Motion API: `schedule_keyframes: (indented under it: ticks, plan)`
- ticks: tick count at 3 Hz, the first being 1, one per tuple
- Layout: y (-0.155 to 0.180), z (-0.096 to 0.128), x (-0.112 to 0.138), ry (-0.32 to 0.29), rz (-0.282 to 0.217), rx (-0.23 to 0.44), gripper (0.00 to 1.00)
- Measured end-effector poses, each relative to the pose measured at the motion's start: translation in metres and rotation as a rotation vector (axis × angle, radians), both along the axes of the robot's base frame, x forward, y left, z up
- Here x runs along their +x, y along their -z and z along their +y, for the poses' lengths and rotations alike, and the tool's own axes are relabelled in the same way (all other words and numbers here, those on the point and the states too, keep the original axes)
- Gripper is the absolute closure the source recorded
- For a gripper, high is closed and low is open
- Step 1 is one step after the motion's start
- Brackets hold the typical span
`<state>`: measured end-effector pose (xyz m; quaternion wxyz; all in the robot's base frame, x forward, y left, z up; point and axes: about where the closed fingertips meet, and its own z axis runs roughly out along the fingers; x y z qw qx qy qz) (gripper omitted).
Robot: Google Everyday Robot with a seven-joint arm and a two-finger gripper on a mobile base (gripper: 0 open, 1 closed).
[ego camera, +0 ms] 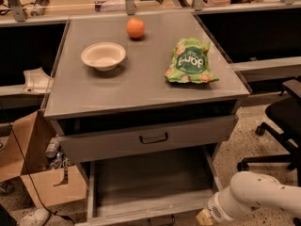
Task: Close middle drawer
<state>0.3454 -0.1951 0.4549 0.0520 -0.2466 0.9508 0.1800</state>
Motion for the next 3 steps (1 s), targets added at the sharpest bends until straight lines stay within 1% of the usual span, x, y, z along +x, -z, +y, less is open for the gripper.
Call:
schedule_keyframes:
  ticks: [1,2,3]
  plan:
    - [0.019,-0.021,-0.013,0.074,0.047,-0.013,1.0]
    - [0.019,-0.021,-0.013,0.074,0.047,-0.013,1.0]
    - [0.05,-0.017,-0.009,0.086,0.063,-0.041,1.0]
